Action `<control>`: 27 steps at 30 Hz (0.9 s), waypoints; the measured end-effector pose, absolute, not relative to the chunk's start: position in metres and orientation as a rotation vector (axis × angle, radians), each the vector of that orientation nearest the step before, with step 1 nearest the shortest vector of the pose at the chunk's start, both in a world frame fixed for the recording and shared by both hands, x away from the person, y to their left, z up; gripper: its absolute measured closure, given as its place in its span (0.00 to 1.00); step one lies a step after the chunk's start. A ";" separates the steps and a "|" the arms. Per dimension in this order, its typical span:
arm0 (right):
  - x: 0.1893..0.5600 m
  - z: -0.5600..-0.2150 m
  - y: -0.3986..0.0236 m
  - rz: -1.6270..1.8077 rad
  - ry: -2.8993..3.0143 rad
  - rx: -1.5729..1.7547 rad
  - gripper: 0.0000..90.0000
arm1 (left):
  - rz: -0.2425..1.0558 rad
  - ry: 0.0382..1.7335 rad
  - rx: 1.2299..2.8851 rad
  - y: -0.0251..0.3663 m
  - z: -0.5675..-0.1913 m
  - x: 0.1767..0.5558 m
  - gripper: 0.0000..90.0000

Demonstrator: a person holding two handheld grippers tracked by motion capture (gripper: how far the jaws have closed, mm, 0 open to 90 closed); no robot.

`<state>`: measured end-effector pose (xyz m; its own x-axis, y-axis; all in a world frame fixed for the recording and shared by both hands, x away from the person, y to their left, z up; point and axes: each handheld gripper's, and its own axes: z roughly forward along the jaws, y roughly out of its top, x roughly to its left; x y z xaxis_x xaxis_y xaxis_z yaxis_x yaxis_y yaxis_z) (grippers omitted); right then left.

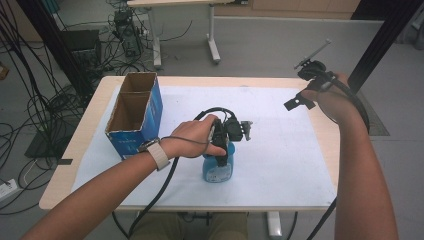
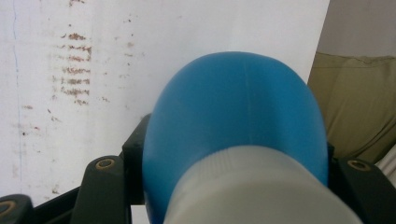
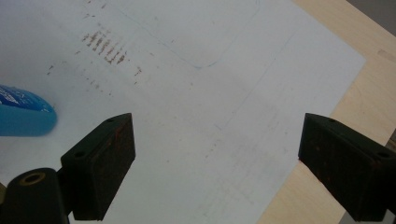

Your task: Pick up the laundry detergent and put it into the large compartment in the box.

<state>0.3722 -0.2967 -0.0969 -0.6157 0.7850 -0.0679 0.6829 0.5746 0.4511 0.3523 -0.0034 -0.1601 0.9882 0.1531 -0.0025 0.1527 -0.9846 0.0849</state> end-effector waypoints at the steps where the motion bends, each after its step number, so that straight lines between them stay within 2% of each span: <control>1: 0.372 -0.097 -0.297 0.564 2.548 1.214 0.12 | 0.005 0.236 3.049 -0.004 -0.160 0.352 0.44; 27: 0.368 -0.096 -0.299 0.567 2.542 1.217 0.12 | 0.002 0.243 3.040 -0.002 -0.160 0.352 0.44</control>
